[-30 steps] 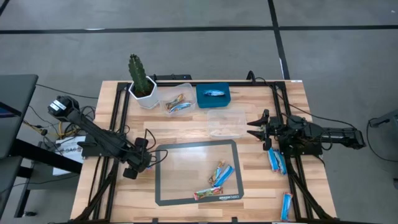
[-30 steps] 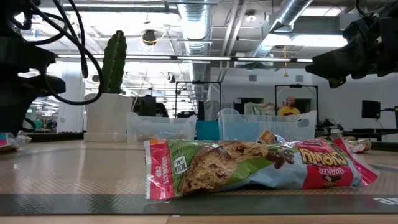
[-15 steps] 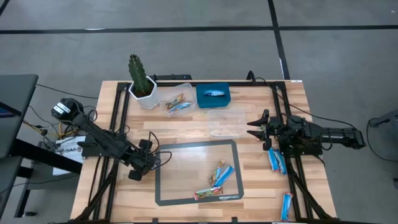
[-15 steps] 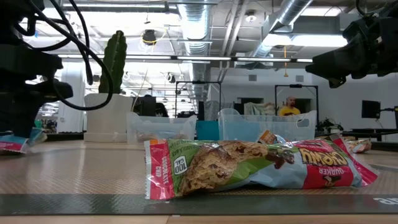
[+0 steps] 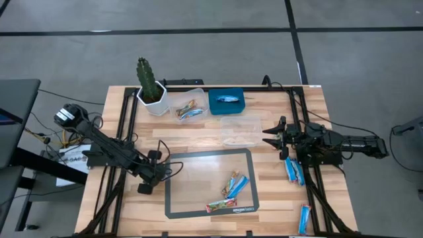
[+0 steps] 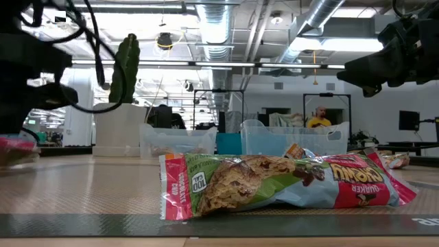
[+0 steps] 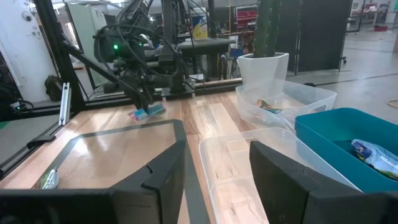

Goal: Pick and place Granola Bars by type
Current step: Put the red granola bar into the bottom transparent bin

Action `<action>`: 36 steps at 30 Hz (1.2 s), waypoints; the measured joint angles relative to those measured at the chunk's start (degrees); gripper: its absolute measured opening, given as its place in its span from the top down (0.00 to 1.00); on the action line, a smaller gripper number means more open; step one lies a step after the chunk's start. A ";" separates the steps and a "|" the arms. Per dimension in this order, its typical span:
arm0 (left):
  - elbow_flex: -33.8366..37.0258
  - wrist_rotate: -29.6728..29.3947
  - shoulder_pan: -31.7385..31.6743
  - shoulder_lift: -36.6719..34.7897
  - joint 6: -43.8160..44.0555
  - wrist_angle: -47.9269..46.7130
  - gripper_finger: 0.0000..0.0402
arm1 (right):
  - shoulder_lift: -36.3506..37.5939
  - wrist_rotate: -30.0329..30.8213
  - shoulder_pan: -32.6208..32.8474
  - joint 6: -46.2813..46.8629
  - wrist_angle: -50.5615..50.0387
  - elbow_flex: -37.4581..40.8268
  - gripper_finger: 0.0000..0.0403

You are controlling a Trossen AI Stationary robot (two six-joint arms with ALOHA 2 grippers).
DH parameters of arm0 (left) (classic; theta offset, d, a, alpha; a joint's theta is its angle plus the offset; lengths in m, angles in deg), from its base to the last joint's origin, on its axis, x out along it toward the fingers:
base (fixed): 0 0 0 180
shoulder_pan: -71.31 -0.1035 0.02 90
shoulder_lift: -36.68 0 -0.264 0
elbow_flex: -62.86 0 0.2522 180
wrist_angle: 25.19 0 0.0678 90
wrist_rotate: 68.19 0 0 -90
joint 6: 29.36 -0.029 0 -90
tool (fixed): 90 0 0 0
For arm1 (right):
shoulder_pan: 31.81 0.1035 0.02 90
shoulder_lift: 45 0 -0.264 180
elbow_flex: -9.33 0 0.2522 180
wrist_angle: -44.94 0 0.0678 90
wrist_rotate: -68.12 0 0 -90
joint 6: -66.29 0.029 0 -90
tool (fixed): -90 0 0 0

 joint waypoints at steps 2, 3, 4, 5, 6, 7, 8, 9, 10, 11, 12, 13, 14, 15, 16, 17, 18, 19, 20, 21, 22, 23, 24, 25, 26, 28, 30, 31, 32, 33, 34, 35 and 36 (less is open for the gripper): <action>-0.96 -0.65 0.00 -0.64 1.33 0.08 0.93 | 0.01 0.00 0.00 0.00 -0.02 0.02 0.58; -1.44 -1.15 0.00 -1.08 2.06 0.12 0.92 | 0.01 0.00 0.00 0.01 -0.02 0.00 0.58; -1.98 -1.77 0.00 -1.50 2.86 0.16 0.92 | 0.02 0.00 0.00 0.02 0.00 0.01 0.58; -2.51 -2.79 -0.02 -1.97 3.46 0.33 0.91 | 0.02 0.00 0.00 0.02 -0.02 0.00 0.58; -3.03 -4.00 -0.17 -2.38 3.92 0.68 0.91 | 0.01 0.00 0.00 0.01 -0.01 0.01 0.58; -3.49 -5.24 -0.38 -2.78 4.17 1.63 0.91 | 0.01 0.00 0.00 0.01 0.00 0.01 0.58; -3.95 -6.24 -0.76 -3.12 4.24 2.82 0.91 | 0.00 0.00 0.00 0.02 -0.01 0.00 0.58; -4.35 -7.36 -1.25 -3.52 4.27 4.23 0.91 | 0.00 0.00 0.00 0.02 0.00 0.00 0.58; -4.80 -8.46 -1.83 -3.88 4.30 5.71 0.92 | 0.01 0.00 0.00 0.00 0.00 0.00 0.58; -5.24 -9.66 -2.50 -4.09 4.21 7.67 0.92 | 0.02 0.00 0.00 0.00 -0.01 0.01 0.58; -5.66 -10.72 -3.23 -4.21 3.55 9.87 0.92 | 0.01 0.00 0.00 0.00 0.00 0.00 0.58; -6.10 -11.63 -3.98 -4.28 2.74 11.73 0.92 | 0.00 0.00 0.00 0.02 0.00 0.00 0.58; -6.54 -12.69 -4.86 -4.33 1.89 13.55 0.92 | 0.02 0.00 0.00 0.00 0.00 0.01 0.58; -6.88 -13.83 -5.70 -4.33 1.12 15.65 0.92 | 0.00 0.00 0.00 0.00 0.00 0.00 0.58; -7.12 -15.00 -6.60 -4.33 0.21 17.96 0.92 | 0.02 0.00 0.00 0.02 0.00 0.02 0.58; -7.19 -15.78 -7.67 -4.33 -0.78 20.41 0.92 | 0.01 0.00 0.00 0.02 -0.01 0.00 0.58; -7.23 -16.60 -8.71 -4.33 -1.76 23.01 0.92 | 0.00 0.00 0.00 0.01 0.00 0.00 0.58; -7.23 -17.33 -9.73 -4.33 -2.68 25.60 0.92 | 0.01 0.00 0.00 0.01 0.00 0.01 0.58; -7.23 -18.01 -10.83 -4.33 -3.42 27.90 0.92 | 0.02 0.00 0.00 0.01 0.00 0.00 0.58; -7.23 -18.53 -11.85 -4.33 -4.20 30.06 0.92 | 0.00 0.00 0.00 0.01 0.00 0.00 0.58; -7.23 -19.05 -12.73 -4.33 -4.80 31.95 0.92 | 0.00 0.00 0.00 0.00 0.00 0.02 0.58; -7.23 -19.51 -13.59 -4.33 -5.14 33.67 0.92 | 0.00 0.00 0.00 0.02 0.00 0.00 0.58; -7.23 -19.91 -14.44 -4.33 -5.42 35.28 0.92 | 0.01 0.00 0.00 0.01 0.00 0.01 0.58; -7.23 -20.19 -15.11 -4.33 -5.71 36.85 0.92 | 0.02 0.00 0.00 0.00 0.00 0.00 0.58; -7.23 -20.32 -15.71 -4.33 -6.08 38.48 0.92 | 0.00 0.00 0.00 0.00 0.00 0.01 0.58; -7.23 -20.62 -16.90 -4.33 -6.59 41.44 0.92 | 0.02 0.00 0.00 0.00 -0.02 0.02 0.58; -7.23 -20.63 -17.98 -4.33 -7.33 44.21 0.92 | 0.02 0.00 0.00 0.00 -0.01 0.01 0.58; -7.24 -20.65 -18.54 -4.33 -7.59 45.37 0.92 | 0.01 0.00 0.00 0.01 0.00 0.00 0.58; -7.24 -20.66 -19.03 -4.33 -7.79 46.37 0.92 | 0.02 0.00 0.00 0.00 0.00 0.02 0.58; -7.23 -20.69 -19.57 -4.33 -7.99 47.31 0.92 | 0.02 0.00 0.00 0.02 -0.02 0.02 0.58; -7.23 -20.69 -20.15 -4.31 -8.29 48.20 0.92 | 0.00 0.00 0.00 0.02 0.00 0.00 0.58; -7.25 -20.69 -20.72 -4.23 -8.53 49.17 0.92 | 0.02 0.00 0.00 0.02 0.00 0.00 0.58; -7.25 -20.67 -21.40 -4.13 -8.69 50.14 0.92 | 0.00 0.00 0.00 0.00 -0.02 0.00 0.58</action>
